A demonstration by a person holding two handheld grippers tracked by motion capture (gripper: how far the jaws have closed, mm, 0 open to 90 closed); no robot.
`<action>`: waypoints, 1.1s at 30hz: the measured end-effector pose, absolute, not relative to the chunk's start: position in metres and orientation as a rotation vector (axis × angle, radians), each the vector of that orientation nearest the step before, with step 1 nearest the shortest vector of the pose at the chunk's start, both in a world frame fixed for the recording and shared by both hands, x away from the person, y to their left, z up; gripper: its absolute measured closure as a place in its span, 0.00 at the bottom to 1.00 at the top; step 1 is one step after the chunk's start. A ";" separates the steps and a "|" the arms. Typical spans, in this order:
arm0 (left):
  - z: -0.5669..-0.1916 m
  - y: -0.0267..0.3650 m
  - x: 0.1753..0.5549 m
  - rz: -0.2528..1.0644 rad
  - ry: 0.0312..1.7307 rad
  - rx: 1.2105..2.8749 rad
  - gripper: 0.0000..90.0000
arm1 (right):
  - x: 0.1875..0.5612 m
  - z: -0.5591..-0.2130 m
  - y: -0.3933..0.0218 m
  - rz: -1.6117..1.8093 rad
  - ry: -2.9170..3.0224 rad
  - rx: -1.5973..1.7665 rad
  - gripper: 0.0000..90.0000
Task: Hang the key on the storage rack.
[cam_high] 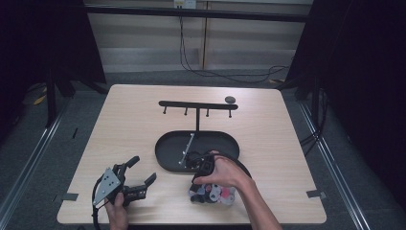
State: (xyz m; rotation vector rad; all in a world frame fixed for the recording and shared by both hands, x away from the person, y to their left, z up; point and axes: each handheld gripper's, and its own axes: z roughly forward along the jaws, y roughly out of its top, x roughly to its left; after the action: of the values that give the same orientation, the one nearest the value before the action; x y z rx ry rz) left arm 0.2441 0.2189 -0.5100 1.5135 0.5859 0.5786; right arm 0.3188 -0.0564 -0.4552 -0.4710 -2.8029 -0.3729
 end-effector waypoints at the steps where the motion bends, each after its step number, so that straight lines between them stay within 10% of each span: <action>1: -0.510 0.219 0.244 0.579 0.586 1.513 0.17 | 0.320 -0.456 -0.056 -0.363 -2.802 -0.458 0.71; 33: -0.510 0.219 0.244 0.579 0.589 1.508 0.17 | 0.316 -0.441 -0.063 -0.266 -2.854 -0.421 0.97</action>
State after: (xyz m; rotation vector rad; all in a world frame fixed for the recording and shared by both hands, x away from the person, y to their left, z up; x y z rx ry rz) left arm 0.2439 0.2186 -0.5102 1.5082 0.5891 0.5793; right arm 0.3164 -0.0632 -0.4413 -0.4205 -2.8538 -0.2664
